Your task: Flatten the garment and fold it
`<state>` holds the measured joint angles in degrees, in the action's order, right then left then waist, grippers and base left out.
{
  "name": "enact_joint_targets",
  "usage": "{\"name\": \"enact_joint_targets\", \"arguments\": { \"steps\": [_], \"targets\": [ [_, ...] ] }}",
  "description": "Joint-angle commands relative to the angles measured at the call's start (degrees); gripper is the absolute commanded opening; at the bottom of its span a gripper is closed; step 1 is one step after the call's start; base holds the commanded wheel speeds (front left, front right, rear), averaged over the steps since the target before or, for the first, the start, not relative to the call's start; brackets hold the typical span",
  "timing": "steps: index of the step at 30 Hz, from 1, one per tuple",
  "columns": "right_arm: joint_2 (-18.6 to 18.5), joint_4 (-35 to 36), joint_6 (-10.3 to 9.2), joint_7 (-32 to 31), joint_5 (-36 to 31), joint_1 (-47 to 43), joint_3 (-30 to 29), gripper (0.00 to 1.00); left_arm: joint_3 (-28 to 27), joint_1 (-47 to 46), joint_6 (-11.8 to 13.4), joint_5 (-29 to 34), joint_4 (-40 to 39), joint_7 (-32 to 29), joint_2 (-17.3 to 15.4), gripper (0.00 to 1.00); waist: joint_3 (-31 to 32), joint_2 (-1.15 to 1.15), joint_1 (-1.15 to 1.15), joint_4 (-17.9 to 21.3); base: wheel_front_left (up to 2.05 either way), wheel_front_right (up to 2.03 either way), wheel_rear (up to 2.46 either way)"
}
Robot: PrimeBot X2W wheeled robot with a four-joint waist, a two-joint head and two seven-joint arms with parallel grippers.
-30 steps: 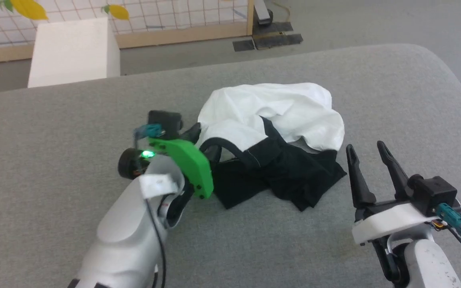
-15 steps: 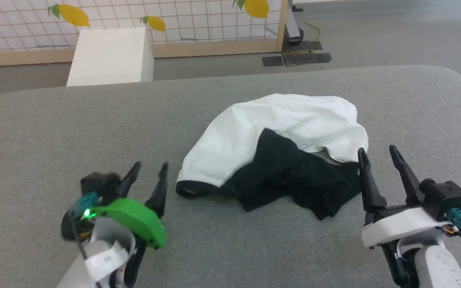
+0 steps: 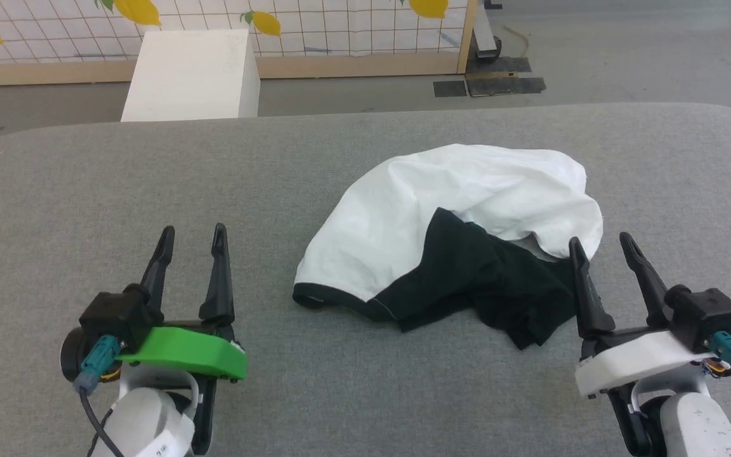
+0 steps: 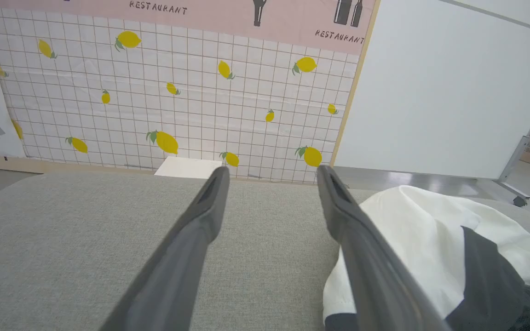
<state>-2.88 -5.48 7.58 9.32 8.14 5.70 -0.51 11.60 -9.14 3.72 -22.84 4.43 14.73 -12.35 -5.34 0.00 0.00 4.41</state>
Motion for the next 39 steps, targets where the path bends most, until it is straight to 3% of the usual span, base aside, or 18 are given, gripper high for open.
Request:
{"name": "enact_joint_targets", "arguments": {
  "steps": [1, 11, 16, 23, 31, 32, 33, 34, 35, 39],
  "targets": [
    [0.0, 0.3, -0.09, -0.3, -0.4, -1.1, 0.1, 1.0, -1.3, 1.5, -0.8, 1.7, -0.7, 0.2, 1.2, 1.0, 0.1, 0.0, 0.0, 0.1, 0.0, 0.0, 0.0],
    [0.0, 0.5, -0.09, -2.4, -0.2, -2.5, 2.2, 1.0, -7.6, 3.5, -6.6, 7.8, -1.6, 0.3, 7.2, 1.0, 0.3, 0.0, 0.0, -0.1, 0.0, 0.0, 0.0],
    [0.0, -2.8, -0.09, -9.1, 1.7, 0.6, 6.0, 1.0, -8.6, 2.8, -8.3, 9.5, -1.4, 0.3, 8.4, 1.0, -0.9, 0.0, 0.0, -1.1, 0.0, 0.0, 0.0],
    [0.0, -12.2, -0.09, -20.4, -3.0, 9.3, 6.3, 1.0, -8.9, 1.3, -9.4, 10.4, -1.2, 0.3, 9.2, 1.0, -3.1, 0.0, 0.0, -3.2, 0.0, 0.0, 0.0],
    [0.0, -21.4, -0.09, -25.5, -4.9, 16.8, 7.1, 1.0, -9.1, 0.3, -9.9, 10.3, -0.8, 0.3, 9.4, 1.0, -4.9, 0.0, 0.0, -4.8, 0.0, 0.0, 0.0],
    [0.0, -22.1, -0.09, -25.6, -4.8, 17.4, 7.5, 0.82, -9.2, 0.2, -10.0, 10.2, -0.8, 0.3, 9.4, 1.0, -5.0, 0.0, 0.0, -4.9, 0.0, 0.0, 0.0],
    [0.0, -22.9, -0.09, -25.6, -4.6, 18.1, 7.8, 0.41, -9.2, 0.1, -10.0, 10.1, -0.8, 0.3, 9.4, 1.0, -5.1, 0.0, 0.0, -4.9, 0.0, 0.0, 0.0],
    [0.0, -23.5, -0.09, -25.5, -4.5, 18.6, 7.9, 0.27, -9.2, 0.1, -9.9, 9.9, -0.7, 0.3, 9.5, 1.0, -5.2, 0.0, 0.0, -4.9, 0.0, 0.0, 0.0],
    [0.0, -24.2, -0.09, -25.3, -4.5, 19.2, 8.2, 0.0, -9.1, 0.1, -9.9, 9.8, -0.7, 0.3, 9.5, 1.0, -5.3, 0.0, 0.0, -4.8, 0.0, 0.0, 0.0],
    [0.0, -24.2, -0.09, -21.5, -3.9, 20.6, 7.9, 0.0, -8.9, 0.1, -9.7, 9.5, -0.6, 0.3, 9.5, 1.0, -5.1, 0.0, 0.0, -4.5, 0.0, 0.0, 0.0]
  ]
}}
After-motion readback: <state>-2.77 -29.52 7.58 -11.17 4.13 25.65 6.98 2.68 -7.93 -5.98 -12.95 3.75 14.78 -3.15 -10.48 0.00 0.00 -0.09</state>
